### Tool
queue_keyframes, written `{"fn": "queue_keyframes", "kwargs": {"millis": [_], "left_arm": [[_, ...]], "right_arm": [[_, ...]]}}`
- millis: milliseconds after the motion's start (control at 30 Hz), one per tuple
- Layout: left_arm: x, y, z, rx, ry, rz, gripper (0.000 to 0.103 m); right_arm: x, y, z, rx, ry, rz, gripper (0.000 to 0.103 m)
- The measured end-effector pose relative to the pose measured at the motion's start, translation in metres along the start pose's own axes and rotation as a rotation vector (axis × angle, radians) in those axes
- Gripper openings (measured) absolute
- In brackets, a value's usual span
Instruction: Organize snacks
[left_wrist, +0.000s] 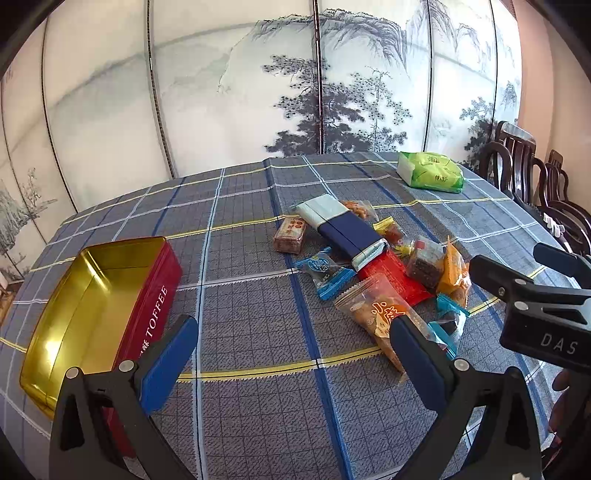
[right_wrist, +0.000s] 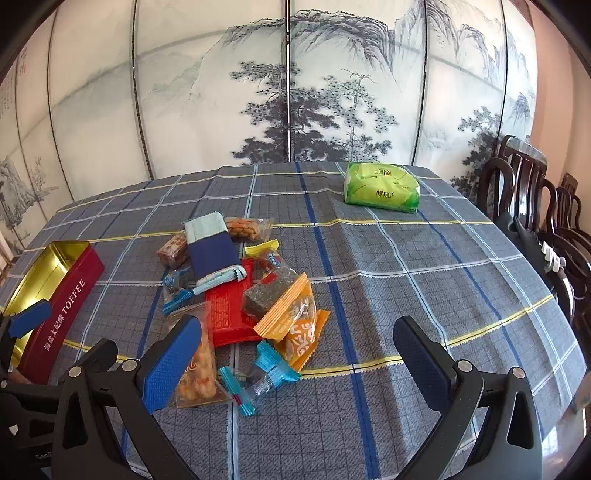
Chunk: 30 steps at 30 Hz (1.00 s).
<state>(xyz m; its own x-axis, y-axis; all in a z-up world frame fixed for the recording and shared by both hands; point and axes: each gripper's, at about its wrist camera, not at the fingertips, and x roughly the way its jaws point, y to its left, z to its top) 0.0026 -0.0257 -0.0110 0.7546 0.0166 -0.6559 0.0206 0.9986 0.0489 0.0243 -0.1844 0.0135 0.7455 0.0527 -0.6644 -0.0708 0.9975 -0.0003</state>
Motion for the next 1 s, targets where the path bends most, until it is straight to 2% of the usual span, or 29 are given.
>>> {"fn": "queue_keyframes", "kwargs": {"millis": [300, 433, 567, 767, 867, 1000], "left_arm": [[0.001, 0.012, -0.007, -0.029, 0.002, -0.019, 0.103], [0.003, 0.017, -0.007, -0.002, -0.004, 0.021, 0.103], [0.013, 0.023, -0.006, -0.045, 0.042, 0.014, 0.103], [0.016, 0.019, -0.006, -0.053, 0.036, 0.054, 0.103], [0.020, 0.019, -0.006, -0.064, 0.061, 0.025, 0.103], [0.019, 0.020, -0.006, -0.084, 0.050, 0.013, 0.103]], "right_arm": [[-0.005, -0.004, -0.002, -0.006, -0.028, -0.006, 0.103], [-0.004, -0.012, -0.005, 0.001, -0.060, -0.007, 0.103], [0.002, -0.023, -0.004, 0.040, -0.071, 0.005, 0.103], [0.004, -0.021, 0.000, 0.054, -0.072, 0.016, 0.103], [0.004, -0.020, 0.000, 0.048, -0.067, 0.017, 0.103], [0.004, -0.021, -0.002, 0.052, -0.067, 0.021, 0.103]]}}
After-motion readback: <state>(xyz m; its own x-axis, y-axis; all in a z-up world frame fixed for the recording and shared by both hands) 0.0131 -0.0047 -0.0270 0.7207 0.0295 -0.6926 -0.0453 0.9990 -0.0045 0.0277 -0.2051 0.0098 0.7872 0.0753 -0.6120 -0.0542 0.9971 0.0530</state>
